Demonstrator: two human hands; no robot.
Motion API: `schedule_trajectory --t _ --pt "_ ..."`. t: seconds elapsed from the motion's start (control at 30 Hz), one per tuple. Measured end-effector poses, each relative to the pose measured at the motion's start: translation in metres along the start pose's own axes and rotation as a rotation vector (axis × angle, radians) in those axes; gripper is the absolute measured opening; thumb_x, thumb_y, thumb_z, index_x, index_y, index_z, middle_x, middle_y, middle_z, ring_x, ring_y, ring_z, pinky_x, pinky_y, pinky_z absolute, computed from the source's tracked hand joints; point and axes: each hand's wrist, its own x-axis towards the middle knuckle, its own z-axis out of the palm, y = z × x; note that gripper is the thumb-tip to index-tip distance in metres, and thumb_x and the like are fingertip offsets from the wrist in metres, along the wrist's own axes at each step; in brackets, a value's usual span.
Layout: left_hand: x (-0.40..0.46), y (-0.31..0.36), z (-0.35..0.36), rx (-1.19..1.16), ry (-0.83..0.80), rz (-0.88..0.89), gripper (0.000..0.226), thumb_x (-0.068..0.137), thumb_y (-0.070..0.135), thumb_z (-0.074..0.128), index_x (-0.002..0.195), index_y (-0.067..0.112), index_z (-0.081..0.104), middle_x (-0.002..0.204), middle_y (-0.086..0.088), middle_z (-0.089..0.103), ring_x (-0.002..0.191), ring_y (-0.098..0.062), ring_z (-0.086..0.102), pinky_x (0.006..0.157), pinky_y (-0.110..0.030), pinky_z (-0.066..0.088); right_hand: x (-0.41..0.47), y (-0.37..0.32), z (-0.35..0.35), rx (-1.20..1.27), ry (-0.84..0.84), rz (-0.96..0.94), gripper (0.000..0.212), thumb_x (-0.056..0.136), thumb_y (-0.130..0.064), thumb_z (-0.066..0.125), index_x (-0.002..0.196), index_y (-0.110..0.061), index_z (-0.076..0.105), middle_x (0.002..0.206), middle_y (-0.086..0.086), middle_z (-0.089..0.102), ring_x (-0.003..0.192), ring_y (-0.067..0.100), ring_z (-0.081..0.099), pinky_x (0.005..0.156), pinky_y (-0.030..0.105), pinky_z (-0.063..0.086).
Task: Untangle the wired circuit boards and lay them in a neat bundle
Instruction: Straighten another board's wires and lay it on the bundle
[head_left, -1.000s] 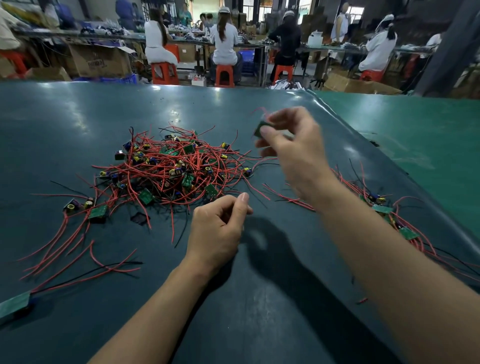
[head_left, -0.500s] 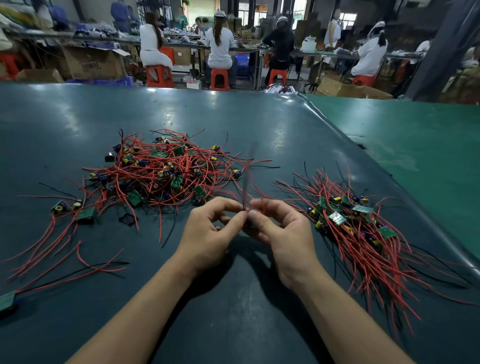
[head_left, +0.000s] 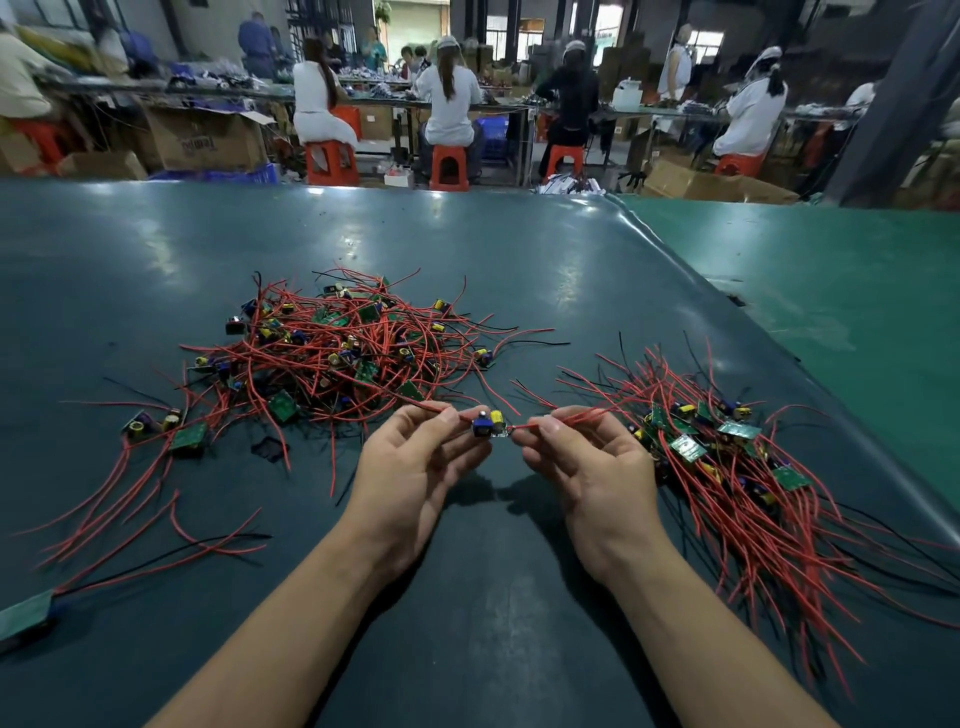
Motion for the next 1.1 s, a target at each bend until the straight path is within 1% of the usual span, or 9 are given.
schedule_trajectory --t 0.17,0.27,0.37,0.5,0.67,0.73,0.83,0.97,1.1 --pt "-0.001 -0.004 0.001 0.225 -0.012 0.021 0.010 0.086 -0.002 0.061 0.089 0.006 0.056 0.075 -0.014 0.072 0.063 -0.021 0.072 0.059 -0.026 0.059 0.001 -0.002 -0.003 0.001 0.000 -0.015 0.010 0.078 0.005 0.066 0.080 -0.005 0.068 0.074 0.011 0.071 0.068 0.020 0.071 0.063 0.022 0.057" --pt "-0.001 -0.002 0.001 0.214 -0.008 0.024 0.010 0.082 0.003 0.064 0.090 0.006 0.061 0.074 -0.009 0.072 0.061 -0.015 0.069 0.058 -0.022 0.057 0.001 -0.005 -0.004 0.020 -0.023 0.032 0.008 0.069 -0.004 0.070 0.075 -0.009 0.072 0.075 0.011 0.072 0.064 0.018 0.070 0.060 0.022 0.057" --pt "0.001 0.002 0.001 0.122 0.052 0.024 0.013 0.077 0.016 0.067 0.089 0.011 0.067 0.076 -0.004 0.073 0.062 -0.011 0.064 0.059 -0.019 0.054 -0.003 -0.004 -0.002 -0.126 -0.098 -0.018 0.006 0.065 -0.009 0.073 0.069 -0.014 0.076 0.072 0.008 0.072 0.060 0.017 0.067 0.057 0.023 0.055" --pt "0.003 0.000 0.001 0.241 0.089 0.046 0.014 0.093 0.018 0.059 0.087 0.009 0.069 0.079 -0.009 0.072 0.068 -0.017 0.067 0.058 -0.024 0.056 -0.010 0.003 0.000 -0.379 -0.196 -0.170 0.010 0.073 -0.001 0.078 0.077 -0.010 0.076 0.075 0.007 0.074 0.069 0.015 0.068 0.063 0.024 0.056" --pt "0.001 -0.004 -0.002 0.391 0.005 0.102 0.008 0.090 0.007 0.062 0.096 0.006 0.068 0.081 -0.009 0.075 0.069 -0.015 0.071 0.061 -0.022 0.056 -0.010 -0.001 -0.001 -0.518 -0.310 -0.266 0.021 0.079 0.010 0.071 0.080 -0.011 0.075 0.082 0.005 0.076 0.079 0.012 0.071 0.073 0.024 0.056" --pt "0.002 -0.003 -0.003 0.346 0.006 0.074 0.009 0.090 0.007 0.061 0.095 0.005 0.068 0.081 -0.011 0.075 0.065 -0.017 0.069 0.059 -0.023 0.056 -0.011 -0.002 -0.003 -0.531 -0.383 -0.258 0.033 0.076 0.023 0.057 0.076 -0.005 0.074 0.079 0.006 0.075 0.079 0.013 0.071 0.070 0.023 0.053" --pt "0.001 -0.002 -0.001 0.348 0.000 0.057 0.013 0.080 0.016 0.067 0.087 0.006 0.069 0.071 -0.010 0.071 0.055 -0.014 0.063 0.054 -0.021 0.052 -0.010 0.000 -0.003 -0.510 -0.271 -0.232 0.048 0.079 0.027 0.043 0.084 -0.008 0.074 0.079 0.003 0.074 0.065 0.013 0.066 0.060 0.022 0.052" --pt "-0.005 -0.007 0.000 0.566 -0.120 0.109 0.010 0.079 0.015 0.070 0.079 0.005 0.069 0.064 -0.009 0.069 0.055 -0.012 0.063 0.052 -0.019 0.051 -0.008 -0.002 -0.001 -0.468 -0.221 -0.152 0.012 0.091 -0.005 0.064 0.091 -0.012 0.073 0.063 -0.008 0.066 0.055 0.001 0.055 0.053 0.014 0.045" --pt "-0.008 -0.009 0.000 0.681 -0.209 0.159 0.009 0.087 0.006 0.066 0.078 0.004 0.067 0.065 -0.007 0.070 0.057 -0.011 0.064 0.055 -0.021 0.053 -0.007 -0.003 -0.001 -0.540 -0.192 -0.220 0.010 0.085 -0.006 0.073 0.076 -0.011 0.073 0.062 -0.002 0.067 0.056 0.007 0.055 0.053 0.017 0.045"
